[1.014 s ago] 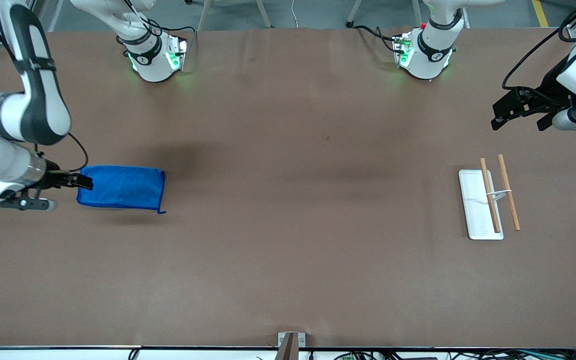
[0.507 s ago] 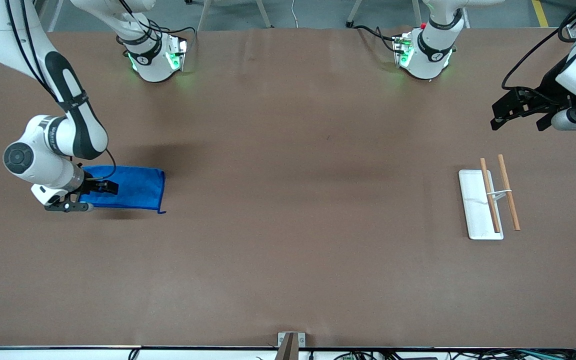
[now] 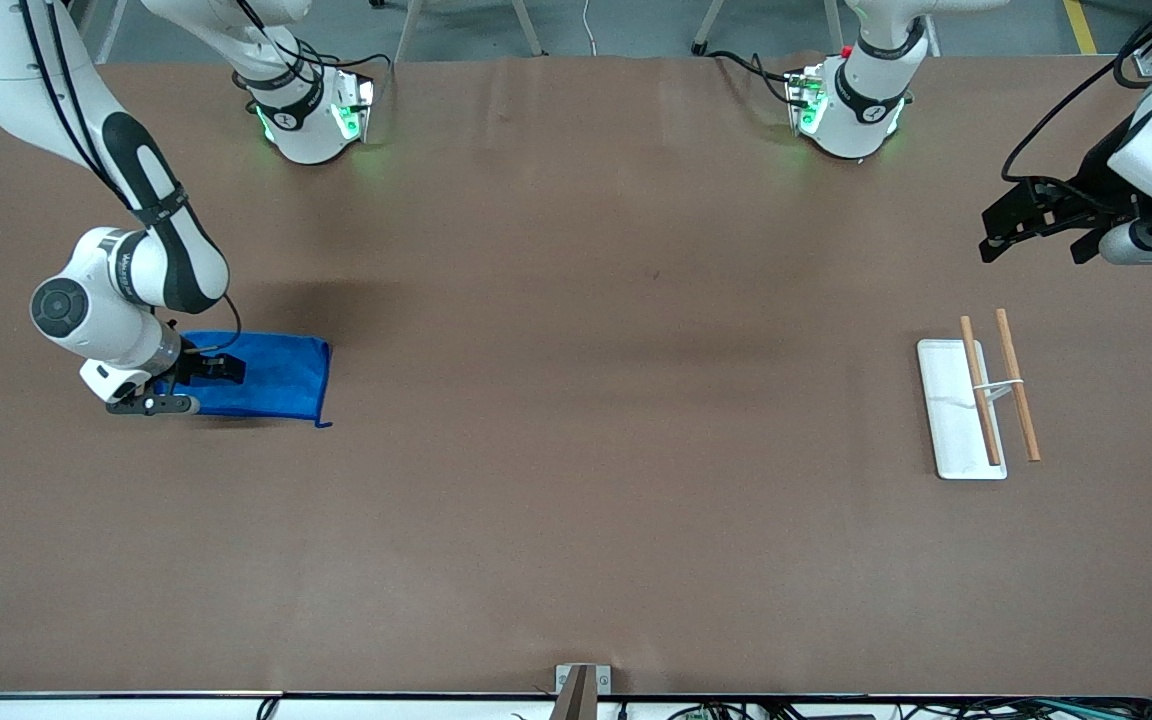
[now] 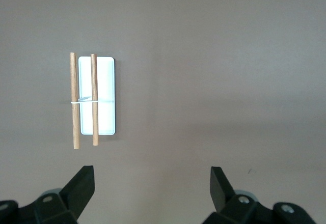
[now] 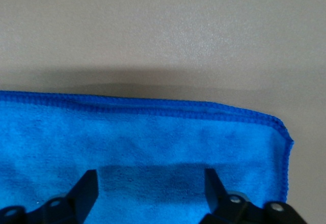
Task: Right arm passes towel to left arm to hang
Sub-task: 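Grasp the blue towel edge with the right gripper, then lift the blue towel with the right gripper toward the table middle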
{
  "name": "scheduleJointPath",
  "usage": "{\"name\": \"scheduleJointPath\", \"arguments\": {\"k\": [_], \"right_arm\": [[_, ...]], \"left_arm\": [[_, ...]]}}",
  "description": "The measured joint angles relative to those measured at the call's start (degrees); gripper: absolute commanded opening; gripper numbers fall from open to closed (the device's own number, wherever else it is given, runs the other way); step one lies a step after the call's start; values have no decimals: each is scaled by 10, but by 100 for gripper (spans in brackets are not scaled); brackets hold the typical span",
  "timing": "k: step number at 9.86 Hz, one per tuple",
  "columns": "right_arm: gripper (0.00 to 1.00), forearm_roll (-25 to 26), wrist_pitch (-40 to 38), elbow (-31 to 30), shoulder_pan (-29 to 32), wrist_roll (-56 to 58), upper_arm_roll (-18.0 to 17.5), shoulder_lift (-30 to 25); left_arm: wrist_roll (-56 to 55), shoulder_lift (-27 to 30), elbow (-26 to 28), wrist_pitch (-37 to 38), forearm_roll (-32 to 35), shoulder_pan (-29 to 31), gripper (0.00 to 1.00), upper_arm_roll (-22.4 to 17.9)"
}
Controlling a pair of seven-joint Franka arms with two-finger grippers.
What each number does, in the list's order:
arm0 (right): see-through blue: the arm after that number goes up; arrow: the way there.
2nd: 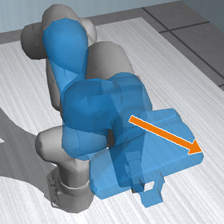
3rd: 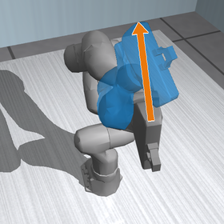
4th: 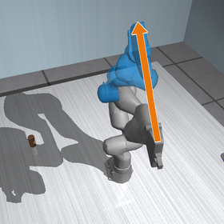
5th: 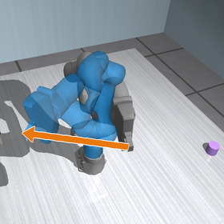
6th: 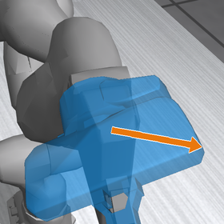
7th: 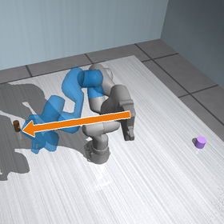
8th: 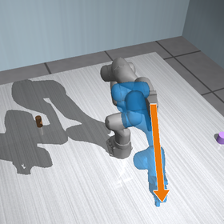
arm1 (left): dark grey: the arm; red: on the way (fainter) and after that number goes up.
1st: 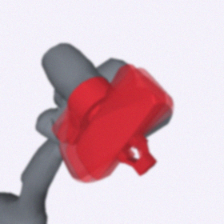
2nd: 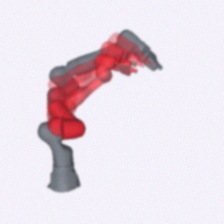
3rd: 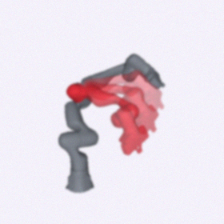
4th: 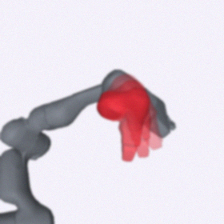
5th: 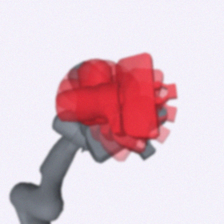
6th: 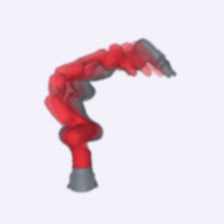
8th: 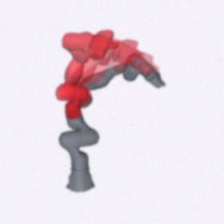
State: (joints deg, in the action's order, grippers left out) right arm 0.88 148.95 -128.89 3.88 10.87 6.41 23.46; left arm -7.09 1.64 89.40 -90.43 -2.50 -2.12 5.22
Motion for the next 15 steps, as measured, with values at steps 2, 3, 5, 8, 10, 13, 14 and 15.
{"name": "scheduleJointPath", "arguments": {"k": [2, 3, 5, 8, 10, 13, 14, 15], "right_arm": [[27, 0, 0, 0, 1, 0, 0, 1], [12, 0, 0, 0, 1, 0, 0, 1], [1, 0, 0, 0, 1, 0, -1, 1], [1, 0, -5, 1, 1, 0, -2, 1], [1, -16, -91, 30, -1, -1, -12, -17], [1, -48, -370, 204, -21, -61, -32, -80], [1, -52, -425, 258, -38, -100, -36, -89], [1, -53, -465, 301, -67, -147, -38, -91]], "left_arm": [[0, 0, 0, 0, 0, 0, 100, 1], [0, 0, 0, 0, 0, 0, 100, 3], [0, -1, 0, 0, 0, 0, 100, 3], [0, -2, 0, 0, 0, 0, 100, 3], [0, -3, 0, 0, 0, 0, 100, 4], [0, -3, 0, 0, 0, 0, 100, 4], [0, -3, 0, 0, 0, 0, 100, 4], [0, -3, 0, 0, 0, -1, 100, 4]]}}
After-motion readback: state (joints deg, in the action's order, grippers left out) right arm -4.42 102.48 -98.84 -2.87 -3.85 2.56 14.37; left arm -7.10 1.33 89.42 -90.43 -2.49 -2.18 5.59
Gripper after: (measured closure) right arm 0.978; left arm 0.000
